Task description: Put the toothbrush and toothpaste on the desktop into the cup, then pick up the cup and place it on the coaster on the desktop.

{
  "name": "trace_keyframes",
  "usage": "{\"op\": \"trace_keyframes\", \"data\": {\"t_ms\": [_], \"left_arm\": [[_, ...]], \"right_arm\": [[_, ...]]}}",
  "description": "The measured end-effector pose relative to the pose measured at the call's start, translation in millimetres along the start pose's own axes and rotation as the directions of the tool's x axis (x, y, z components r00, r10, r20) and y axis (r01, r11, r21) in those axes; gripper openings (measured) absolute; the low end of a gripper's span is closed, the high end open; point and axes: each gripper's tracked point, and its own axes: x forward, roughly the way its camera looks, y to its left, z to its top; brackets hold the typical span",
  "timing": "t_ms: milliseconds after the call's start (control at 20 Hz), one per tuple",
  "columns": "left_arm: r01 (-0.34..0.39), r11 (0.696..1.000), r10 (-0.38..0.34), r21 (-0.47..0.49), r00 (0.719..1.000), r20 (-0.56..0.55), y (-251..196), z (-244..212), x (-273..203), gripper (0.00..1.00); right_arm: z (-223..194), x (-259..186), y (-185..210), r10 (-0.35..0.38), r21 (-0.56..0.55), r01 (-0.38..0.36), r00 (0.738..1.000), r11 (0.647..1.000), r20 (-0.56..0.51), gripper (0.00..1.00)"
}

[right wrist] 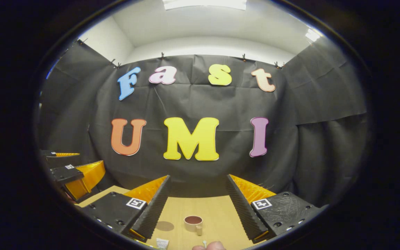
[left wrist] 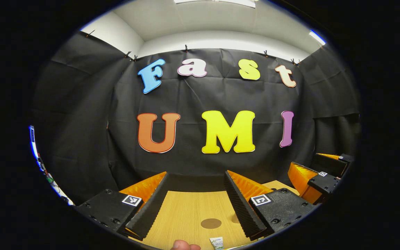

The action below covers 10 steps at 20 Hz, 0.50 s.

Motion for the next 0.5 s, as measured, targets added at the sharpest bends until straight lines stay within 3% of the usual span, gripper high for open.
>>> {"op": "trace_keyframes", "data": {"t_ms": [500], "left_arm": [[-0.022, 1.000, 0.021, -0.005, 0.999, -0.039, -10, -18, 4, 0.98]], "right_arm": [[-26, 8, -11, 0.039, -0.004, -0.039, 0.997, 0.999, -0.066, 0.95]]}}
